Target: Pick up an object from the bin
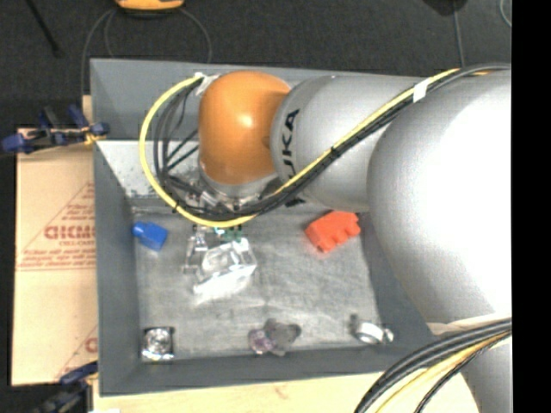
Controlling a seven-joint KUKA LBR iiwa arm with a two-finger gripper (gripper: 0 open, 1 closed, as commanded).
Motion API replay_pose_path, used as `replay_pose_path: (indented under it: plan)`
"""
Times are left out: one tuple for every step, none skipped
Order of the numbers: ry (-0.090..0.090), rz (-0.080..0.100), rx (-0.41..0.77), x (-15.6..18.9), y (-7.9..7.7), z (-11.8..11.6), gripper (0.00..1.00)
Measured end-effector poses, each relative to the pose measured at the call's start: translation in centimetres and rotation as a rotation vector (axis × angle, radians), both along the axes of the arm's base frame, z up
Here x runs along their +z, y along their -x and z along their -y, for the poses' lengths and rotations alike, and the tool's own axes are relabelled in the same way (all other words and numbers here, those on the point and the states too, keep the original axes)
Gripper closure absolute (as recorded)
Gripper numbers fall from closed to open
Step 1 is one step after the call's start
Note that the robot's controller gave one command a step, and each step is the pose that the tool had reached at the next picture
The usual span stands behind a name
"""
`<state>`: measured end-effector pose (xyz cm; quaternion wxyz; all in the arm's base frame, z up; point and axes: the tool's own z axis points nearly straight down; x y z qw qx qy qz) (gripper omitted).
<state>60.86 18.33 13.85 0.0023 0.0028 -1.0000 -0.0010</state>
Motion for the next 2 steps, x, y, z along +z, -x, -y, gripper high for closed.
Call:
replay_pose_path:
  plan:
    - [0.001,0.011,-0.179,-1.7,0.3,2.0,0.00]
    - [0.005,0.008,0.024,-0.6,2.1,8.8,0.00]
